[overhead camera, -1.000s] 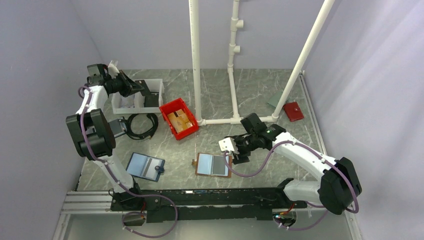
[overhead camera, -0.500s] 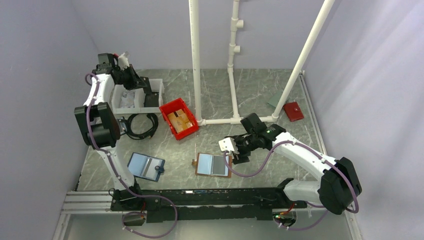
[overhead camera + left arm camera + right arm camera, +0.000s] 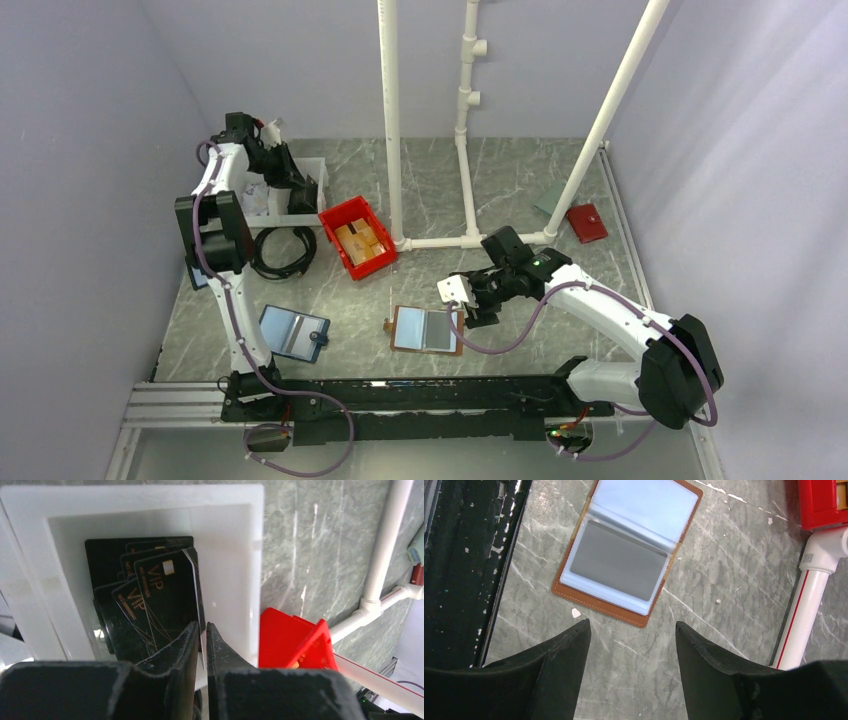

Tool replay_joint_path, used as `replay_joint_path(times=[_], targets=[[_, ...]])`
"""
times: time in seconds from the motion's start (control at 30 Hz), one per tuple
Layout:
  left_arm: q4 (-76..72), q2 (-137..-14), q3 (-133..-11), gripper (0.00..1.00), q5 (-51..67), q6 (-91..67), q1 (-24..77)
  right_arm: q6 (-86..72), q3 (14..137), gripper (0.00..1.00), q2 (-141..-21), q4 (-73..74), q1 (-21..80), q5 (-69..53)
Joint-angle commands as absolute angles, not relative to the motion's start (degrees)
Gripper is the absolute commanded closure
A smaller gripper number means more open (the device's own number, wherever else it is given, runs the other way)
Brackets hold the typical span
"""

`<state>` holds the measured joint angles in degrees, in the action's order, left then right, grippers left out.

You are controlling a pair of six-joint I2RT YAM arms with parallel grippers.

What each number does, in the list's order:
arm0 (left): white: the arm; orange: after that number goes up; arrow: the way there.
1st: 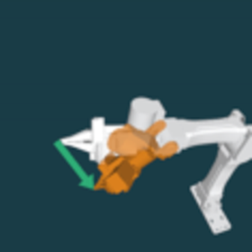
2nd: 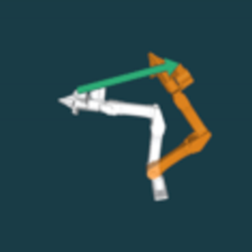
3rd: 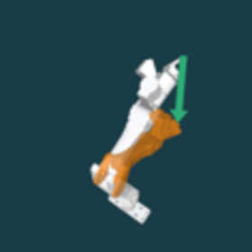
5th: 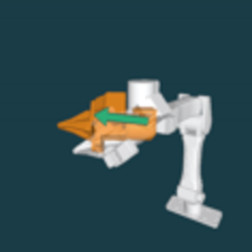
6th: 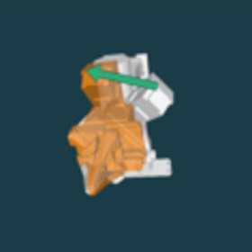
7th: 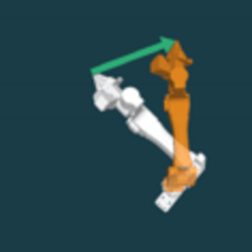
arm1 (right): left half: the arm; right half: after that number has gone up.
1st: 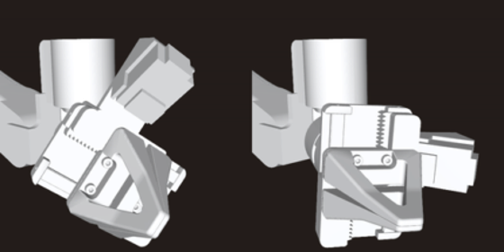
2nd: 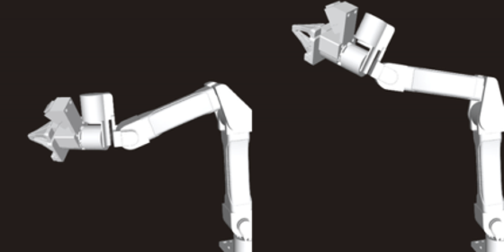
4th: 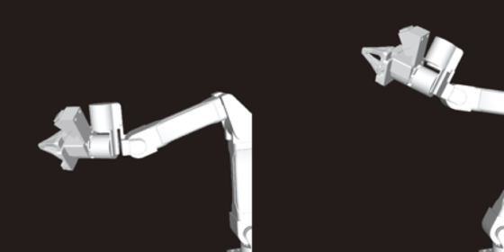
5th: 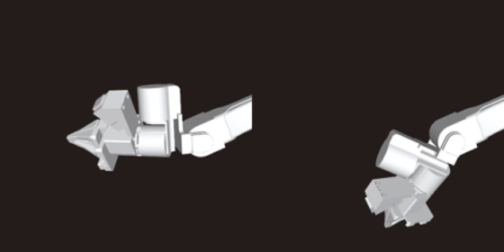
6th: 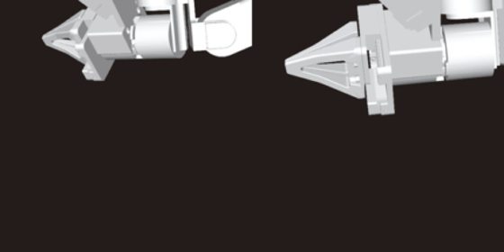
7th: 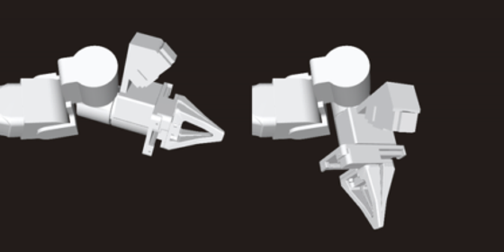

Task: Take the credit cards out of the card holder
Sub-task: Place the credit card in the storage box.

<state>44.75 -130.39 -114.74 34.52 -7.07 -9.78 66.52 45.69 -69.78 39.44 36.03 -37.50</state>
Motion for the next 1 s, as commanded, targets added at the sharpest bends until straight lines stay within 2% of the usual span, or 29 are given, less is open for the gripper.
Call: replay_joint_path(times=[0.0,0.17,0.27,0.33,0.4,0.47,0.57,0.67,0.77,0.97], targets=[[49.0,-134.6,-121.9,0.82,33.9,-5.0,-9.5,67.5,47.5,0.34,-69.7,39.0,35.8,-38.0],[49.7,-131.1,-122.8,0.76,24.2,-4.2,-8.8,67.3,47.5,0.34,-69.4,39.0,35.4,-37.9],[42.7,-121.6,-114.9,0.75,18.5,-5.0,-8.8,67.3,47.5,0.34,-69.0,39.0,35.1,-37.6],[36.8,-112.6,-108.2,0.70,16.1,-5.5,-8.9,67.1,47.6,0.34,-68.6,39.0,34.5,-37.4],[32.5,-105.0,-101.3,0.60,14.5,-6.1,-8.9,67.1,47.5,0.34,-67.7,39.1,33.7,-37.4],[28.9,-97.4,-93.7,0.43,14.9,-7.4,-9.1,66.9,47.4,0.34,-66.4,39.2,32.6,-37.9],[23.5,-84.9,-79.3,0.03,15.8,-13.2,-10.4,66.7,47.0,0.34,-64.0,39.6,30.7,-39.0],[19.1,-73.7,-66.8,0.00,26.6,-16.8,-12.8,65.6,46.7,0.33,-61.3,39.6,27.3,-39.7],[19.5,-66.0,-60.3,0.01,33.6,-17.4,-12.9,63.8,46.8,0.33,-58.8,39.8,23.2,-41.4],[20.9,-53.5,-50.7,0.01,31.9,-16.0,-10.6,59.1,48.1,0.31,-53.6,40.6,13.3,-45.2]])
